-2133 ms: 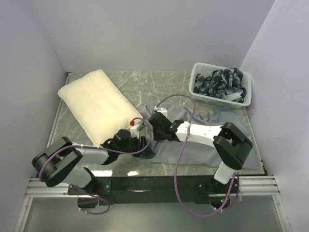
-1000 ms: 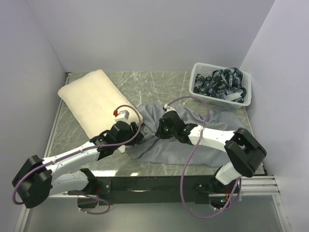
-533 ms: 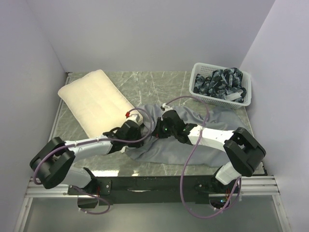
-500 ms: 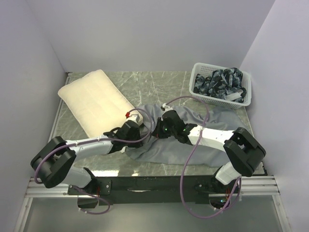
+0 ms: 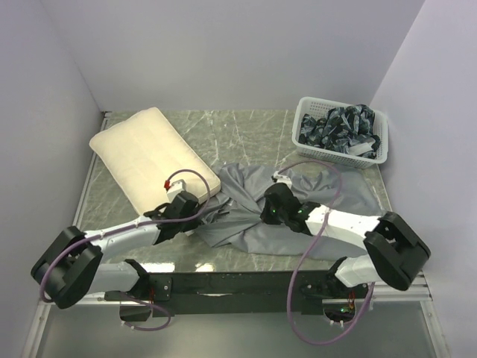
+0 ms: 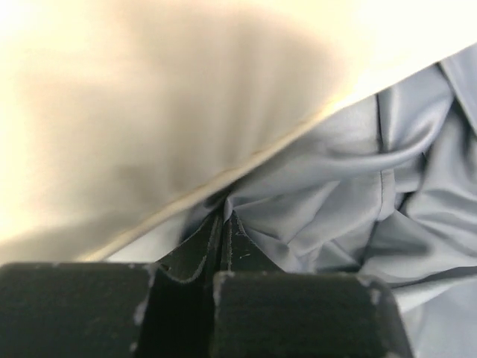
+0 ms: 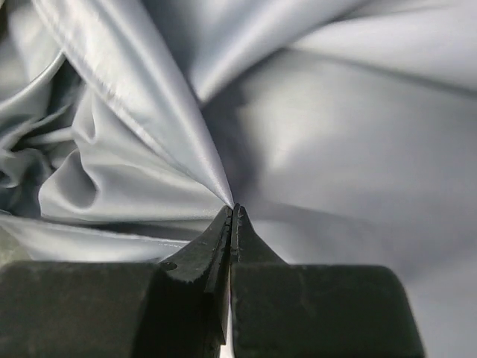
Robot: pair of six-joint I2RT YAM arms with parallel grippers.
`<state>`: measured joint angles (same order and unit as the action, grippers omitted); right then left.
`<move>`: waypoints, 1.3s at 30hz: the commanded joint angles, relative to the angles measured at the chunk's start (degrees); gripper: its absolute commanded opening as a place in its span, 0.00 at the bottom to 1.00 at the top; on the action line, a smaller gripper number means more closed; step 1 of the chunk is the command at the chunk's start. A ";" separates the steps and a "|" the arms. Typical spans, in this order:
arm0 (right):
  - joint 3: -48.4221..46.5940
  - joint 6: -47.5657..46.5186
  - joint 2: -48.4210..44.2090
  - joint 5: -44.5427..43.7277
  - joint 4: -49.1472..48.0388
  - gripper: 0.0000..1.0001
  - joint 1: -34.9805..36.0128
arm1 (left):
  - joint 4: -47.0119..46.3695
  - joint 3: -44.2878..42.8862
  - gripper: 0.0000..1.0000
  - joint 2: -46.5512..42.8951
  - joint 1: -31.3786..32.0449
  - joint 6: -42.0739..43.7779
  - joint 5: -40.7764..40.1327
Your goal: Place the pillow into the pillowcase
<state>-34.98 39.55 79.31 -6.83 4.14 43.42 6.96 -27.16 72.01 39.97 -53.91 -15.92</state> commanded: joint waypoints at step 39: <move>-28.12 -22.23 20.26 -2.22 8.69 0.63 1.14 | 27.31 -28.74 0.97 11.74 -0.24 17.70 -14.66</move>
<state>-61.17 21.69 96.86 -6.85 10.07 44.38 32.56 -53.12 80.66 39.59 -37.04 -26.96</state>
